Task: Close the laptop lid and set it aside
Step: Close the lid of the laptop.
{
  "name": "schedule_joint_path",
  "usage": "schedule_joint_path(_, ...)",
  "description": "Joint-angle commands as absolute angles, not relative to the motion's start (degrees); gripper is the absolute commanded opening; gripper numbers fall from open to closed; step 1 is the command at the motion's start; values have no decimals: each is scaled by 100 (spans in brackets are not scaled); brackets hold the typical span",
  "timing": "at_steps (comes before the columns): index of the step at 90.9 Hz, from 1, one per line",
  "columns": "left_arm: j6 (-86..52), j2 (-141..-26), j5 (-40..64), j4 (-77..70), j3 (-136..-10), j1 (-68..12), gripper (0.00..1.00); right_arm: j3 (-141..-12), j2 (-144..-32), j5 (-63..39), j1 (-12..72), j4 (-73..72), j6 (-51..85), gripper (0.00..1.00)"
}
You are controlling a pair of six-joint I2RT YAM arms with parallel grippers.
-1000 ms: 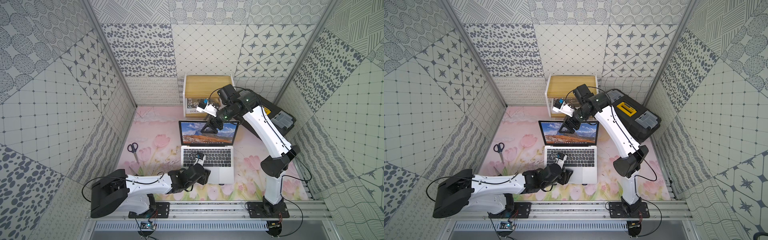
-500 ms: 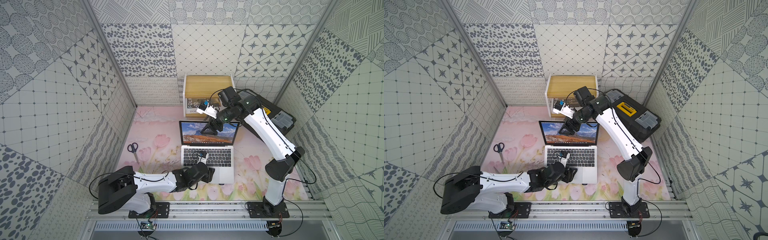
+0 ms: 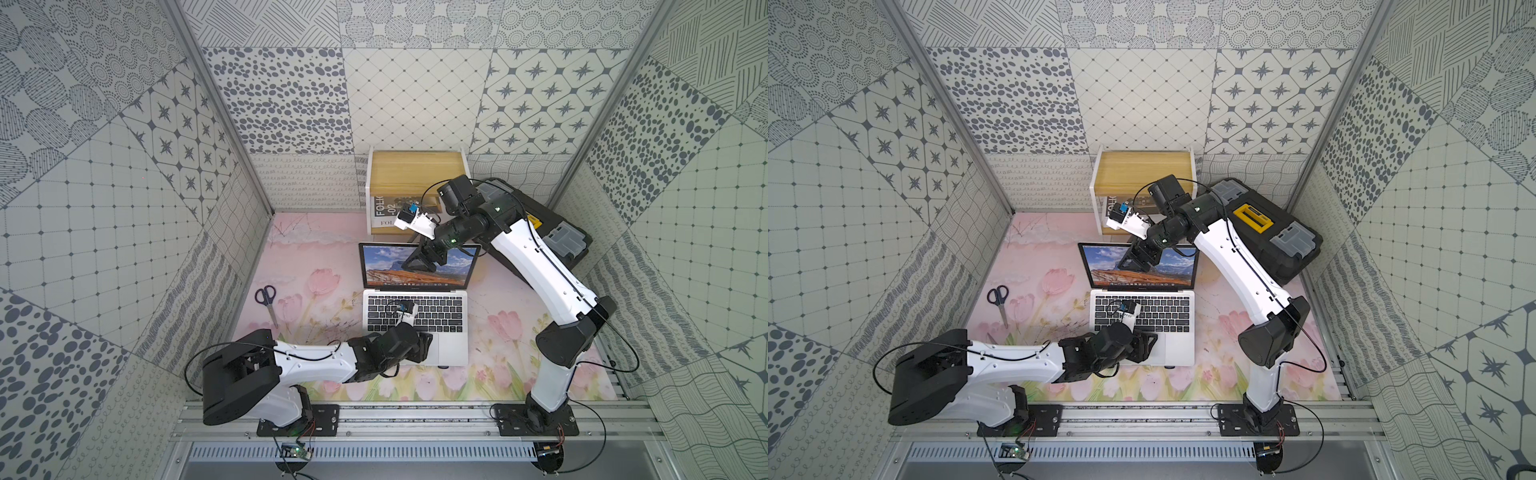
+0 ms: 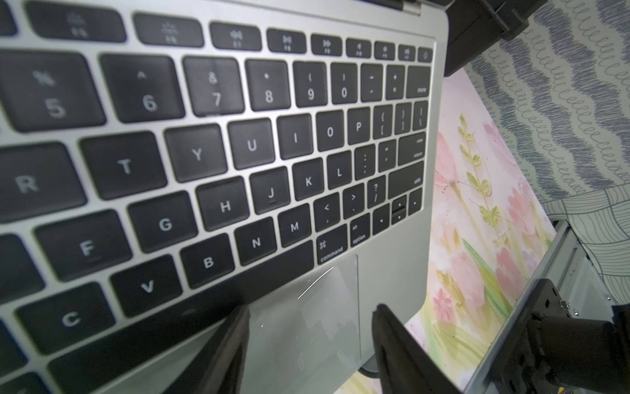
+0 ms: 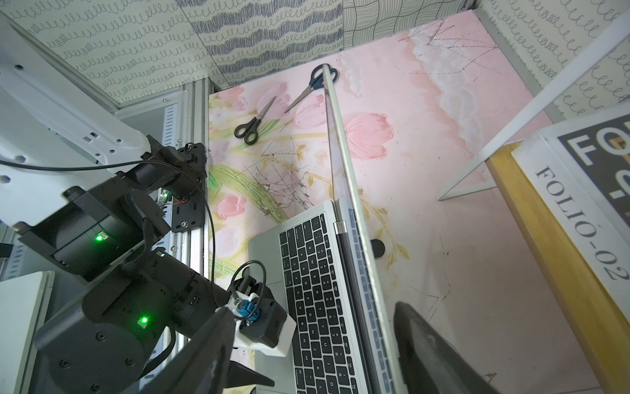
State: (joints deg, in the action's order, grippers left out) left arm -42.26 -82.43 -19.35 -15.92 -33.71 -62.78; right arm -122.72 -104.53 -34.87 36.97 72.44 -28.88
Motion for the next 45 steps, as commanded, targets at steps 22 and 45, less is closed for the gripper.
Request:
schedule_joint_path(22,-4491,-8578,-2261,-234,-3303,-6129,61,-11493,-9920,-3547,3969,7202,-2533,77)
schedule_joint_path(45,-4552,-8527,-2285,-198,-3264,-6124,61,-11065,-9652,-3511,4173,7016,-2319,77)
